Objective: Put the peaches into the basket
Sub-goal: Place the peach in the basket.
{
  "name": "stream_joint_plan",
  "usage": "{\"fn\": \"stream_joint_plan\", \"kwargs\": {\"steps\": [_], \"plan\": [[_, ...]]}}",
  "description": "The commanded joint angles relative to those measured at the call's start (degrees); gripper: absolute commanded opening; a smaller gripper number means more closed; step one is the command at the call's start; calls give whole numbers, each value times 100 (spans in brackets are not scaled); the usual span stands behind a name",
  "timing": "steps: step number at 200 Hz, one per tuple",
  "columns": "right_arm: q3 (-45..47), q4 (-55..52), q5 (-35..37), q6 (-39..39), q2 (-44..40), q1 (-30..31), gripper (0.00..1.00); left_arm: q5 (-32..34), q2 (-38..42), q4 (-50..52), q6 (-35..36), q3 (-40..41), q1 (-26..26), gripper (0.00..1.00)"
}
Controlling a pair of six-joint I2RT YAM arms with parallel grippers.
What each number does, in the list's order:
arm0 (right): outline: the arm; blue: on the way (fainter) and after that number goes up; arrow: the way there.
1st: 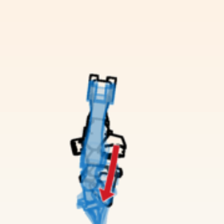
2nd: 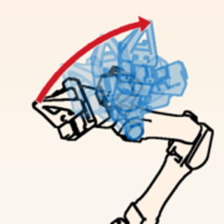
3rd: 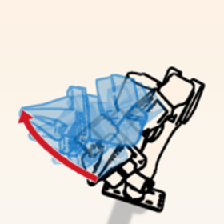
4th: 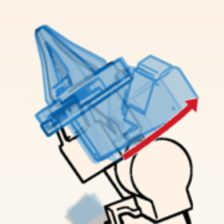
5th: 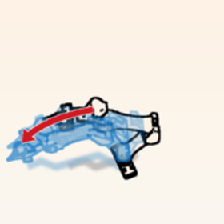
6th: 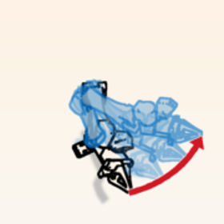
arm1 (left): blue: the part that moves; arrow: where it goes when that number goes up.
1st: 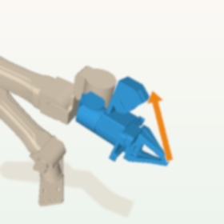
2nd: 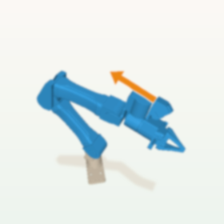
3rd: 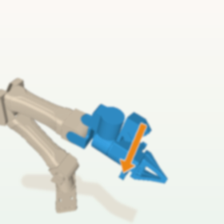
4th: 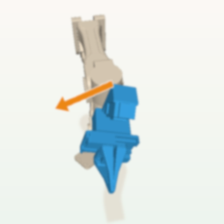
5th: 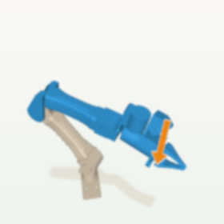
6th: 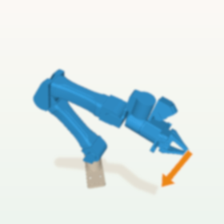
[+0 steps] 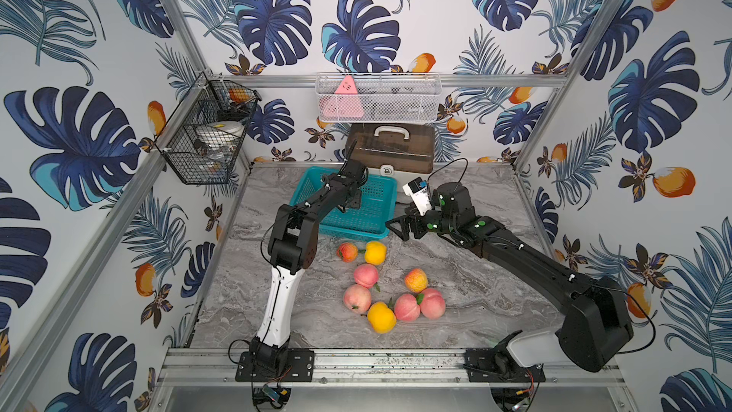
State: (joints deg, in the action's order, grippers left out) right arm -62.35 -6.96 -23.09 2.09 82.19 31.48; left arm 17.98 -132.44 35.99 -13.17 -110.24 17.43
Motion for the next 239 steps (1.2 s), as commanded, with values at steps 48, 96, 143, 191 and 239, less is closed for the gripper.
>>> {"fn": "stream_joint_plan", "kwargs": {"steps": [48,96,143,191,239], "plan": [[-56,-22,221,2,49,-19,100,-49,12,166,60,-121,-12,78],[-89,-163,285,2,16,-46,100,-60,120,482,5,-378,-12,82],[-234,-664,588,-4,91,-37,100,-250,522,545,-63,-219,5,95],[-238,-900,701,62,-179,-37,100,-365,964,598,-90,22,39,98],[-157,-1329,998,295,-501,-37,100,-543,1685,624,-103,511,118,99]]}}
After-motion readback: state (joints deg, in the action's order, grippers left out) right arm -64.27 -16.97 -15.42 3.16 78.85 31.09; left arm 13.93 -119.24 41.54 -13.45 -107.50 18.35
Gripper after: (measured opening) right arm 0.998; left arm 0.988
